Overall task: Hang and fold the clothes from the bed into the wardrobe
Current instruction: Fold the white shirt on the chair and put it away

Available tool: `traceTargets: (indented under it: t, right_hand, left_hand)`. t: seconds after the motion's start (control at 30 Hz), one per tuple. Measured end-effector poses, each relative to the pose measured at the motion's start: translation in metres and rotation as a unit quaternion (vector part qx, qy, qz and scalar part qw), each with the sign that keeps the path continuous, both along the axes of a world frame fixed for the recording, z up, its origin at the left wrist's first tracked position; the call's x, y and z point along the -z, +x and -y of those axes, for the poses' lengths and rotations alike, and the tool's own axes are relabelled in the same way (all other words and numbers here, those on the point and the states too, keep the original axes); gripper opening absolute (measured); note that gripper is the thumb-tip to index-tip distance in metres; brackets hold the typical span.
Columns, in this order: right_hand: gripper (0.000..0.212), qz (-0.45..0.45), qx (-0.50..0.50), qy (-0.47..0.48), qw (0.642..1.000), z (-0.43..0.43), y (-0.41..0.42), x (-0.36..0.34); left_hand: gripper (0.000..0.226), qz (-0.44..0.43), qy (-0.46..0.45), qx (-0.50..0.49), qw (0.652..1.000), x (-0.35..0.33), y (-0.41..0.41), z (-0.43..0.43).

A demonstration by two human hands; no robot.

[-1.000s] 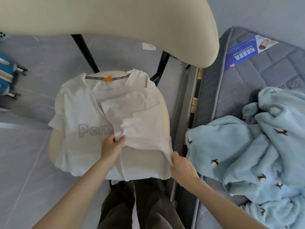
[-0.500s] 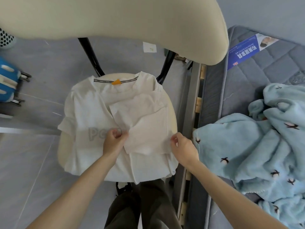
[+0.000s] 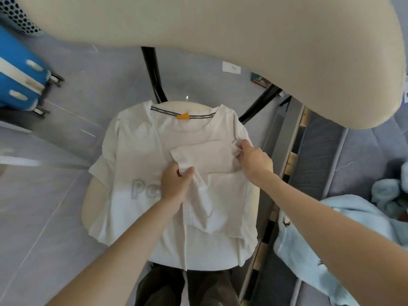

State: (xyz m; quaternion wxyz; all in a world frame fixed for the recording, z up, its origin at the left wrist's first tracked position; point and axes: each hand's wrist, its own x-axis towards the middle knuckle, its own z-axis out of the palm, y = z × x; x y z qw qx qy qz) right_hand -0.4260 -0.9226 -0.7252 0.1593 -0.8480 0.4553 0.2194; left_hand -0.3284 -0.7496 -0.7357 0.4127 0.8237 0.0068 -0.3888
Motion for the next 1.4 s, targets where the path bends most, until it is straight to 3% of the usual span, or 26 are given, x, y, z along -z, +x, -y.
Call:
traceTargets:
  t: [0.07,0.17,0.23,0.3,0.47,0.57,0.63,0.77,0.9,1.03,1.17,1.27,1.4]
  right_hand:
    - [0.02,0.059,0.035,-0.019,0.997,0.01,-0.003,-0.001]
    - [0.008,0.146,0.164,-0.012,0.976,0.033,-0.001,-0.008]
    - [0.015,0.164,0.225,0.035,0.96,0.043,0.001,-0.011]
    - [0.028,0.157,0.243,0.071,0.955,0.041,0.002,-0.014]
    - [0.035,0.146,0.125,0.056,0.98,0.01,0.013,-0.022]
    - [0.03,0.172,0.096,0.123,0.973,-0.02,0.033,-0.025]
    - [0.028,0.191,0.069,0.146,0.968,-0.042,0.053,-0.027]
    - [0.033,0.247,-0.019,0.171,0.954,-0.085,0.099,-0.028]
    - [0.037,0.276,-0.138,0.194,0.931,-0.12,0.14,-0.03]
    - [0.042,0.26,-0.203,0.211,0.92,-0.141,0.167,-0.023]
    - [0.044,0.241,-0.192,0.211,0.928,-0.148,0.179,-0.018]
    - [0.046,0.229,-0.211,0.21,0.927,-0.148,0.182,-0.017]
    - [0.041,0.154,-0.214,0.225,0.938,-0.142,0.186,-0.019]
  left_hand:
    - [0.025,0.029,-0.019,0.009,0.999,-0.004,0.003,0.004]
    - [0.02,0.052,-0.036,0.023,0.998,-0.013,0.009,0.012]
    - [0.015,0.072,-0.034,0.013,0.997,-0.017,0.013,0.015]
    - [0.024,0.092,-0.038,-0.008,0.995,-0.021,0.015,0.01]
    - [0.02,0.182,-0.02,-0.107,0.977,-0.027,0.022,-0.042]
    - [0.028,0.208,0.026,-0.174,0.962,-0.029,0.031,-0.077]
    - [0.039,0.186,0.083,-0.2,0.958,-0.025,0.041,-0.094]
    - [0.057,0.055,0.193,-0.229,0.953,-0.013,0.07,-0.11]
    - [0.053,0.031,0.193,-0.216,0.956,0.003,0.093,-0.112]
    - [0.033,0.029,0.172,-0.23,0.957,0.012,0.109,-0.122]
    - [0.024,0.084,0.059,-0.237,0.966,0.002,0.125,-0.139]
    - [0.017,0.197,0.017,-0.267,0.943,-0.021,0.15,-0.149]
    - [0.011,0.339,-0.003,-0.233,0.912,-0.054,0.175,-0.151]
